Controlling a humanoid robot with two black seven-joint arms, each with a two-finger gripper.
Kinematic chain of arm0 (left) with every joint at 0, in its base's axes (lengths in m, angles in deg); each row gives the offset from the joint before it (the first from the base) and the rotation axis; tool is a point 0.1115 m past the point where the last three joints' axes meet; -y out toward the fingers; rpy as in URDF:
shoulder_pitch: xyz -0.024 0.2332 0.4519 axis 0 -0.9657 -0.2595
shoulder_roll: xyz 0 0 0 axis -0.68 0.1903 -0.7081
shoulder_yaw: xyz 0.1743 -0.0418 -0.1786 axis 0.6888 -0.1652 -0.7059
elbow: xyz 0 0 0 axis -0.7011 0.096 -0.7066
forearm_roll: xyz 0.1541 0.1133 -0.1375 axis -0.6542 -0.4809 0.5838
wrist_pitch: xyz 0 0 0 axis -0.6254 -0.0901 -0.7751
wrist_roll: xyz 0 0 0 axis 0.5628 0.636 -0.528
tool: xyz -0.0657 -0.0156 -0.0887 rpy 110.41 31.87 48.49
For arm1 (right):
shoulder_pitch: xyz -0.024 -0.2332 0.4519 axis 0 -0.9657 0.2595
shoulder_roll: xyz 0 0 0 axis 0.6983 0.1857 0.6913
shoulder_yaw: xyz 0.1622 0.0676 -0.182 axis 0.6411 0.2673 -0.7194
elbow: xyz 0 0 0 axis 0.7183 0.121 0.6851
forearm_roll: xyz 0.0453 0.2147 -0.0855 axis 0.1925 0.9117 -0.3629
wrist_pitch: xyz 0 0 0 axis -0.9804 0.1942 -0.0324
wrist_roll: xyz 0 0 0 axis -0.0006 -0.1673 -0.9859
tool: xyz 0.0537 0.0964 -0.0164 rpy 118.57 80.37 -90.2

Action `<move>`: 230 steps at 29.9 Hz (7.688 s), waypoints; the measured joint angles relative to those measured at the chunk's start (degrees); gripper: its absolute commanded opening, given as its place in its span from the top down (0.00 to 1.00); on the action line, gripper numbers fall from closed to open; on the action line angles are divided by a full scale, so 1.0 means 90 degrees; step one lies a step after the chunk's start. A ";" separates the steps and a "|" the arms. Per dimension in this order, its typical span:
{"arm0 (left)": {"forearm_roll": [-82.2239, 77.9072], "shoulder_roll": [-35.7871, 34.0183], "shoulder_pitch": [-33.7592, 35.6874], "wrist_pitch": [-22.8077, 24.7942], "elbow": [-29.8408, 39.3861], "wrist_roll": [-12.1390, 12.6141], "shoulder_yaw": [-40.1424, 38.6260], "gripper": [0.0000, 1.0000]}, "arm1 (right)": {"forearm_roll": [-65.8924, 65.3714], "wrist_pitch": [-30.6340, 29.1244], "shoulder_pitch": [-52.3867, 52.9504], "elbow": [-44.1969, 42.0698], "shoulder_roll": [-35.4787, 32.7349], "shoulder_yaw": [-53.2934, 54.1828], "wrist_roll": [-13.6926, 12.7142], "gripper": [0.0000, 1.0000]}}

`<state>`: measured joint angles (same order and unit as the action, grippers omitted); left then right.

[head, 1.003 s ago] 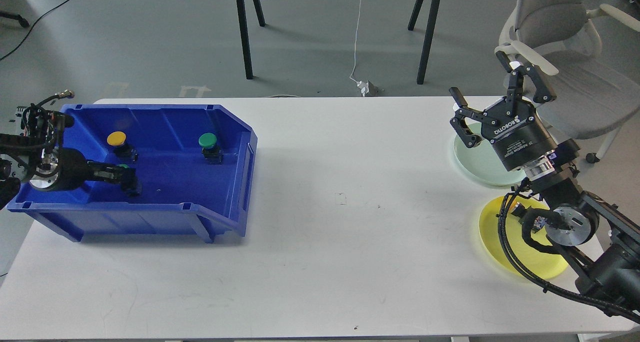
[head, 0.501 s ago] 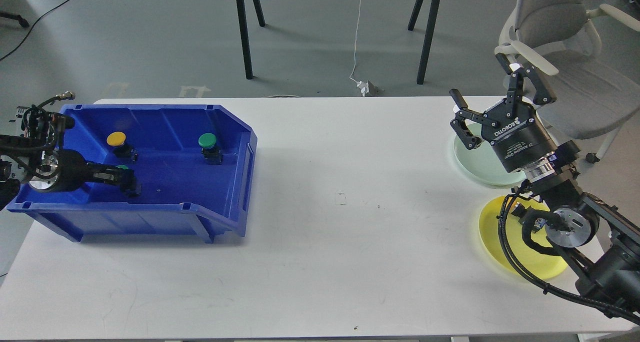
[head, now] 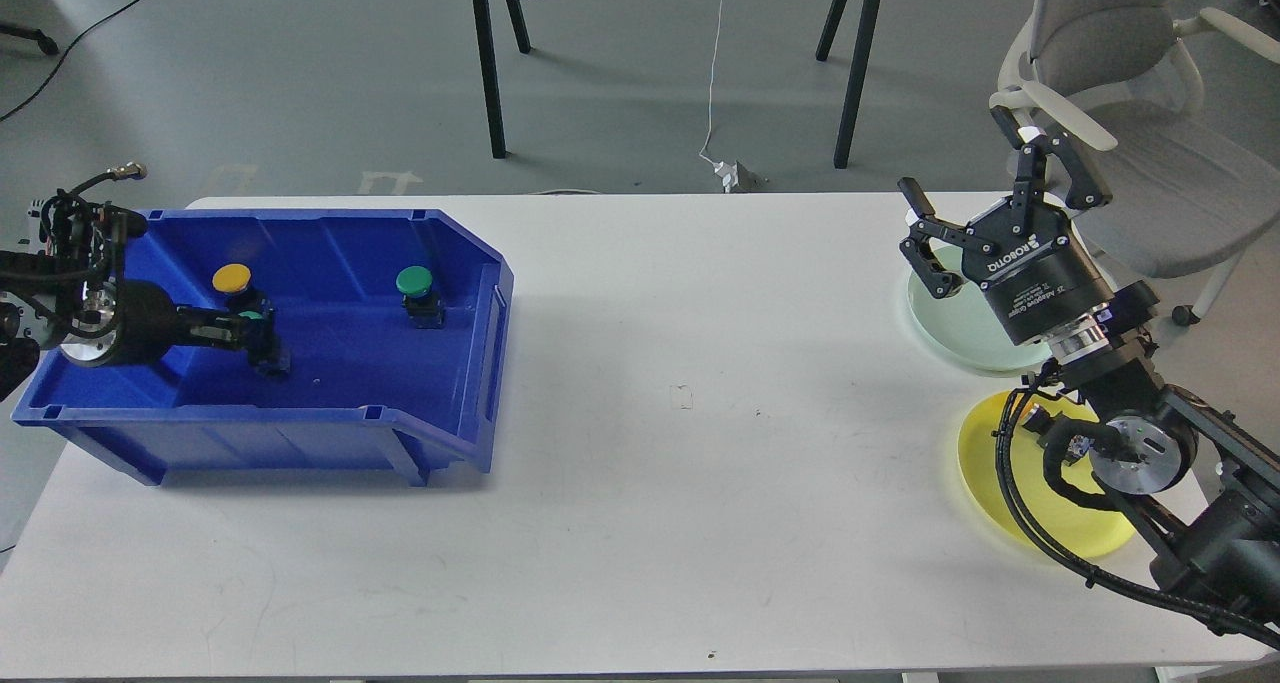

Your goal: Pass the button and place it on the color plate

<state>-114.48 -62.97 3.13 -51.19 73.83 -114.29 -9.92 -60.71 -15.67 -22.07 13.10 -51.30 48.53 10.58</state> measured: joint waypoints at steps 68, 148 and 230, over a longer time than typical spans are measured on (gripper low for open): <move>0.5517 0.2337 -0.0128 0.0000 0.2670 -0.0001 -0.0920 0.73 | -0.1360 0.0066 0.0408 0.0243 0.1235 -0.1410 0.0000 0.30; 0.5894 0.2348 -0.0197 -0.0001 0.2667 0.0001 -0.0920 0.24 | -0.1427 0.2010 0.0964 -0.4361 0.0578 -0.1722 0.0000 0.81; 0.8147 0.1205 -0.0165 -0.0002 0.1365 0.0001 -0.2081 0.19 | -0.0247 0.1474 0.1479 -0.0166 0.0655 -0.0193 0.0000 0.02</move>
<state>-41.16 -52.12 1.65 -51.20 86.11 -114.28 -28.65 -62.94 -2.41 -8.76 11.60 -45.40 46.79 10.59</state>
